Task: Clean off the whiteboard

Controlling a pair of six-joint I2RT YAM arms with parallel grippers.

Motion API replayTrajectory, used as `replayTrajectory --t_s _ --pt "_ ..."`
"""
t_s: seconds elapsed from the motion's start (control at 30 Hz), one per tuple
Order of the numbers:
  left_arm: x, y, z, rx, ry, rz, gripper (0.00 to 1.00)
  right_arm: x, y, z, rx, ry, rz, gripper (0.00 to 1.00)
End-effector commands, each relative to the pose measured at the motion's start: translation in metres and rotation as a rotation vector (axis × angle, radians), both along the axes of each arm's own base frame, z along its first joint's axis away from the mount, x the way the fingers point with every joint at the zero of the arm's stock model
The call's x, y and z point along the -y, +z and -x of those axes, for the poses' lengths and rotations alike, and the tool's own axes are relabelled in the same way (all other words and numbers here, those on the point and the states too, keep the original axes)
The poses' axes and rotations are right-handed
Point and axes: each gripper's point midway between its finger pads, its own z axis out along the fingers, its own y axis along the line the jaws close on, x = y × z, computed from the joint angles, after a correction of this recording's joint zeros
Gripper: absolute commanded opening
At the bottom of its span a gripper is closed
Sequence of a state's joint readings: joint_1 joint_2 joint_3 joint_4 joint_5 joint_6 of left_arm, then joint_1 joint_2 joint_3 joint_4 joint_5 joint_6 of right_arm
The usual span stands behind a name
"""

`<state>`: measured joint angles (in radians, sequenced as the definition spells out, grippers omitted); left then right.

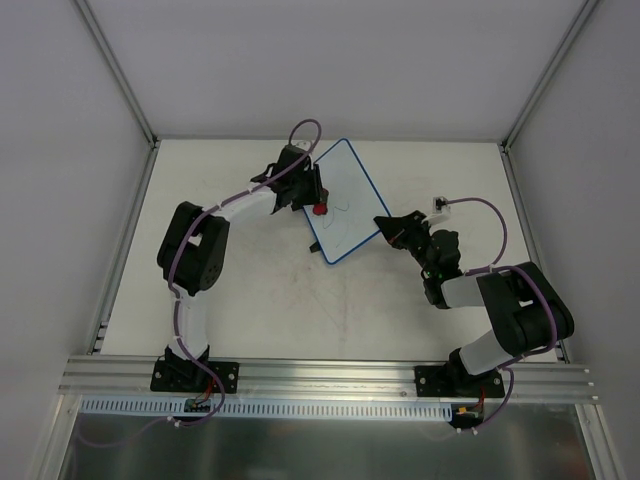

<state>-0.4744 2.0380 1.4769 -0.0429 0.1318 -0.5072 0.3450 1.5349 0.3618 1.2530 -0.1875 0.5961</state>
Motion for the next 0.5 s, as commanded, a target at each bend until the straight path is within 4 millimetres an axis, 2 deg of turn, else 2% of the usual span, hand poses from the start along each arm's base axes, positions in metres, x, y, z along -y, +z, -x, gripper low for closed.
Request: replayTrajectory --t_s 0.0,0.17,0.47 --pt "0.077 -0.003 0.058 0.024 -0.275 -0.014 0.00 -0.014 0.016 0.008 0.095 0.076 0.008 0.00" --pt "0.090 0.006 0.071 0.063 -0.354 -0.018 0.00 -0.015 0.016 0.006 0.093 0.081 0.007 0.00" --pt "0.124 0.017 0.111 0.141 -0.555 -0.028 0.00 -0.014 0.016 0.006 0.092 0.079 0.003 0.00"
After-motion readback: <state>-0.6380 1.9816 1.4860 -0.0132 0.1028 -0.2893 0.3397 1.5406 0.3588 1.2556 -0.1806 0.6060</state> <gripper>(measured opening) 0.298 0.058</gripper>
